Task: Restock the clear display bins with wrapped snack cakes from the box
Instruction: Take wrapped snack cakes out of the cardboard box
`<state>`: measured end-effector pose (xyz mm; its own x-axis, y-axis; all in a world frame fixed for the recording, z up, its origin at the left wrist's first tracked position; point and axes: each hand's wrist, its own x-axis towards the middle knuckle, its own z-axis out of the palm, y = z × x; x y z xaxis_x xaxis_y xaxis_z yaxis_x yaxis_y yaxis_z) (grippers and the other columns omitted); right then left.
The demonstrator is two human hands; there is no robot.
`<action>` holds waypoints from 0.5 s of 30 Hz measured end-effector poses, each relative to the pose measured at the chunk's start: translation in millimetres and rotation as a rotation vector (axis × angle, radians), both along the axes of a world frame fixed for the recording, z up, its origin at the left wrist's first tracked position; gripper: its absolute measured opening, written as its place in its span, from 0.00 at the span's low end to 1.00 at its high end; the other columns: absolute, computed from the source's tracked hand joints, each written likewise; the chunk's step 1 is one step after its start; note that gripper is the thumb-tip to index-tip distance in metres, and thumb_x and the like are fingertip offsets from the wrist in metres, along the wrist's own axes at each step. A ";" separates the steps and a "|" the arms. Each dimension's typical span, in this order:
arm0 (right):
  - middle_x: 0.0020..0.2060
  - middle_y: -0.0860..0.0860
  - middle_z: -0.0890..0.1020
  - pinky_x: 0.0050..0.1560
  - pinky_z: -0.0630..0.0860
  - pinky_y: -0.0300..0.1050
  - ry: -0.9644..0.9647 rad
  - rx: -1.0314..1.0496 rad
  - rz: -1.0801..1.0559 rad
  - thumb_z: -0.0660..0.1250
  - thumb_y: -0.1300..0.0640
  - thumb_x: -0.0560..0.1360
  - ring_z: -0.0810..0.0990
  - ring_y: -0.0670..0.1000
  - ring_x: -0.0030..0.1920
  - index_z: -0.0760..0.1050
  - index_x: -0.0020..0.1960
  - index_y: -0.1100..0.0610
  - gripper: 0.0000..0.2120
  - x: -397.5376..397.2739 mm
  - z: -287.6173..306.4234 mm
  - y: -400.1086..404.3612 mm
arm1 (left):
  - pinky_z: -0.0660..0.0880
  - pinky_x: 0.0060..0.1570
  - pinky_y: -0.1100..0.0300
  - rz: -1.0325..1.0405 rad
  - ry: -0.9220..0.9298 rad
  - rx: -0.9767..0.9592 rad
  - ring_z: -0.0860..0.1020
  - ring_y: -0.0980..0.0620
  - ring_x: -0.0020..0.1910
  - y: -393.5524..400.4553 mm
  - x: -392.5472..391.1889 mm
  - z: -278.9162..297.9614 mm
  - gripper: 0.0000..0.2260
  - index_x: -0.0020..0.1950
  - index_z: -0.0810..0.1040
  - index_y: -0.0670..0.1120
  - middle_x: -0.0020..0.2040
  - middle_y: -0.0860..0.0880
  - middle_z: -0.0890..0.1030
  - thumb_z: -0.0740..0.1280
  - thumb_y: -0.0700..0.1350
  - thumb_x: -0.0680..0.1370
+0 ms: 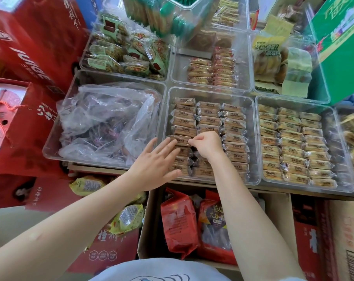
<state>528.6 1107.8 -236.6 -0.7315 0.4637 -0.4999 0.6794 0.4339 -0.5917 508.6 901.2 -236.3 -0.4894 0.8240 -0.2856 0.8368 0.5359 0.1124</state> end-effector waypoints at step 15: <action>0.46 0.47 0.84 0.45 0.77 0.45 0.019 0.227 0.056 0.70 0.48 0.77 0.82 0.51 0.48 0.84 0.50 0.53 0.09 -0.2 -16.8 -8.0 | 0.33 0.77 0.42 -0.005 0.007 -0.116 0.46 0.50 0.82 28.8 -19.1 -11.1 0.44 0.83 0.52 0.49 0.83 0.48 0.51 0.29 0.68 0.73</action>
